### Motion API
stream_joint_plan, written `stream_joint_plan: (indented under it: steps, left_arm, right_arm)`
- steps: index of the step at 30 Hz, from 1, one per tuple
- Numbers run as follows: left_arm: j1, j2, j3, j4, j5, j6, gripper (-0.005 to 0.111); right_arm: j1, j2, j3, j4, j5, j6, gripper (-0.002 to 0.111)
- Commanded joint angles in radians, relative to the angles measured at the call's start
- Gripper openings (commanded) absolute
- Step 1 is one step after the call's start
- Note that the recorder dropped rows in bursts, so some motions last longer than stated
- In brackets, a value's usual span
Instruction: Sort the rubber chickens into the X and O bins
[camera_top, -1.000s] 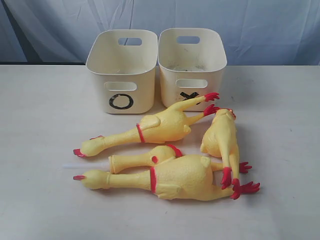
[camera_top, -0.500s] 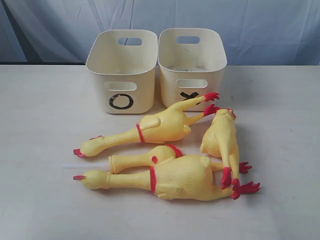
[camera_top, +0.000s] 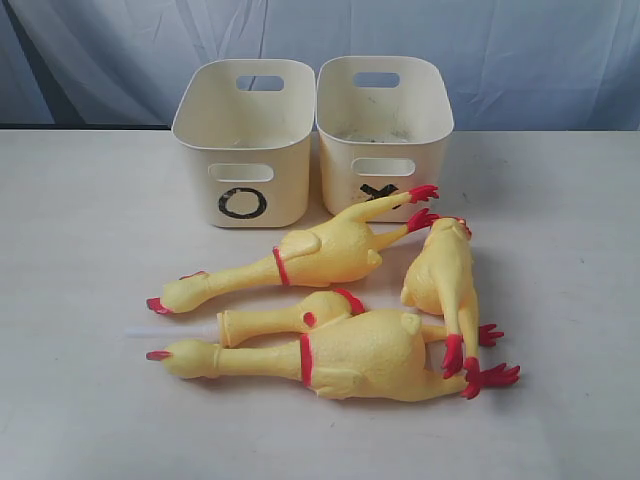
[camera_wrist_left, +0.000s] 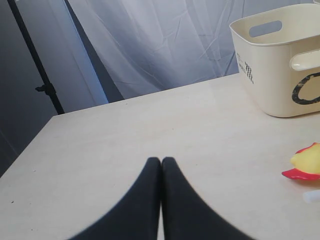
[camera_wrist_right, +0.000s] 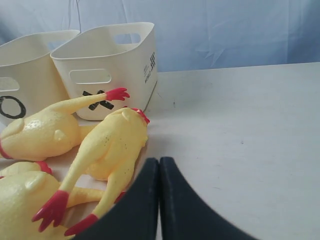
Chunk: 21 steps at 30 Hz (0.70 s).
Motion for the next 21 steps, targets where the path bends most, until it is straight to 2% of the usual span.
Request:
stream_joint_plan:
  steps: [1,15,16,17,21]
  left_arm:
    - [0.006,-0.005,0.004,0.001,0.001,-0.003,0.000]
    - [0.006,-0.005,0.004,0.001,0.001,-0.003,0.000]
    - [0.006,-0.005,0.004,0.001,0.001,-0.003,0.000]
    - [0.006,-0.005,0.004,0.001,0.001,-0.003,0.000]
    - [0.006,-0.005,0.004,0.001,0.001,-0.003,0.000]
  right_arm:
    - [-0.004,-0.006,0.002,0.000,-0.006,-0.002,0.000]
    - [-0.004,-0.006,0.002,0.020,-0.168,0.000,0.000]
    - [-0.004,-0.006,0.002,0.068,-0.185,0.017,0.000]
    - [-0.004,-0.006,0.002,0.216,-0.192,0.024,0.000]
    - [-0.004,-0.006,0.002,0.455,-0.274,0.024,0.000]
